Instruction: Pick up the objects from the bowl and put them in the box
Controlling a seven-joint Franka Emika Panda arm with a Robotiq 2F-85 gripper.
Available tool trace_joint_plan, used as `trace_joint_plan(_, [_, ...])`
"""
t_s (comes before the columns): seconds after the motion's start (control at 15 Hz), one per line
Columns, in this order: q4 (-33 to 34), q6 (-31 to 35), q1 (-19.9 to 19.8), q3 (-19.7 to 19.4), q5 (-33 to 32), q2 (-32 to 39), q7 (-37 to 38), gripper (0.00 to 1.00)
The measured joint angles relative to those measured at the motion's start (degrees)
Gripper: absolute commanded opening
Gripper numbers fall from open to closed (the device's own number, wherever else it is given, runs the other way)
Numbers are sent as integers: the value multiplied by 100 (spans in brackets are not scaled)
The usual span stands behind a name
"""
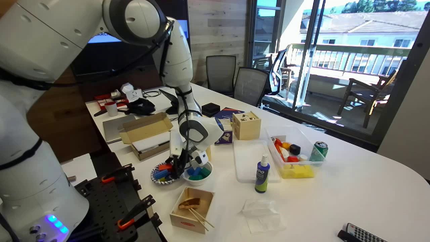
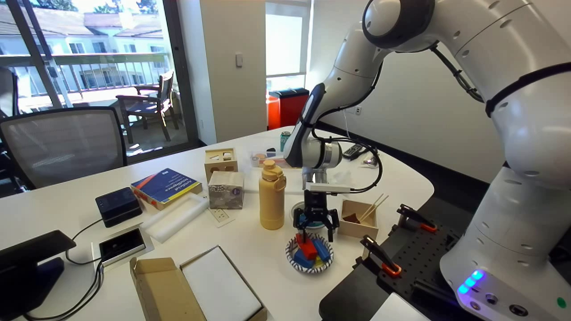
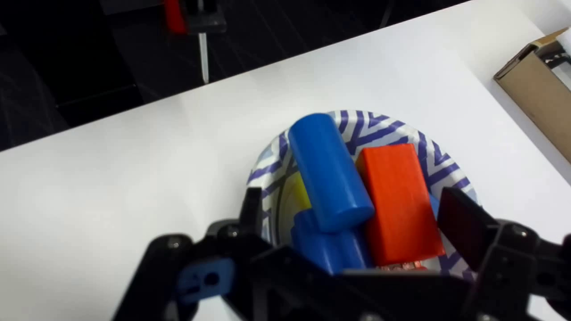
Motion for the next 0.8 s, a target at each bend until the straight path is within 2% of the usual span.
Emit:
trace_joint_plan(0.47, [-293,-22,-333,41,-15,-187,-666,100])
trace_joint_plan(0.8, [-417,-25,-368,58,-26,-304,-908,100])
